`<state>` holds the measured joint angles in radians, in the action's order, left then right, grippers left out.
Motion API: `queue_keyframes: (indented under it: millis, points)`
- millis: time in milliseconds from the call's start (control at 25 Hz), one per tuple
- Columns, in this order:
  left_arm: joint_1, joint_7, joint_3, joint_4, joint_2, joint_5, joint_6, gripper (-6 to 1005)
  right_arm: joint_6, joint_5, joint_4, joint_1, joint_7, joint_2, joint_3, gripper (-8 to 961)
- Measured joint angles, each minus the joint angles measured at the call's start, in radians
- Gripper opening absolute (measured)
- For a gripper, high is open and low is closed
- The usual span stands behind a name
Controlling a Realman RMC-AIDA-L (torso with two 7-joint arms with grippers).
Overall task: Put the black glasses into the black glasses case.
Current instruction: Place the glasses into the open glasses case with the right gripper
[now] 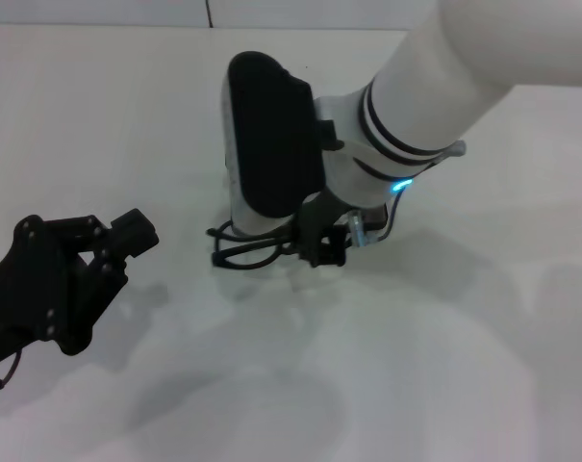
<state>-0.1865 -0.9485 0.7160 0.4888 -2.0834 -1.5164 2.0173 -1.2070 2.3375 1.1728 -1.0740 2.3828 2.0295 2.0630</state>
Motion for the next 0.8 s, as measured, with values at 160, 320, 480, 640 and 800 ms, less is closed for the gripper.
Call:
queue_keyframes:
  millis: [160,320,480,640,800]
  points:
    - [0.0,0.0,0.002,-0.001,-0.001,0.0,0.0,54,0.018,0.022,-0.028,0.017,0.0,0.0,-0.023,145]
    - [0.001,0.001,0.003,-0.001,-0.001,0.0,0.0,54,0.038,0.027,-0.066,0.021,-0.009,0.0,-0.052,145]
    - [0.001,0.001,0.003,-0.001,-0.001,-0.003,0.0,54,0.048,0.029,-0.094,0.025,-0.022,0.0,-0.077,146]
    - [0.001,0.002,0.003,-0.004,-0.002,-0.005,0.0,54,0.064,0.03,-0.131,0.026,-0.045,0.0,-0.086,147]
    - [0.003,0.009,0.004,-0.014,-0.001,-0.007,0.0,54,0.09,0.026,-0.163,0.029,-0.072,0.0,-0.089,147]
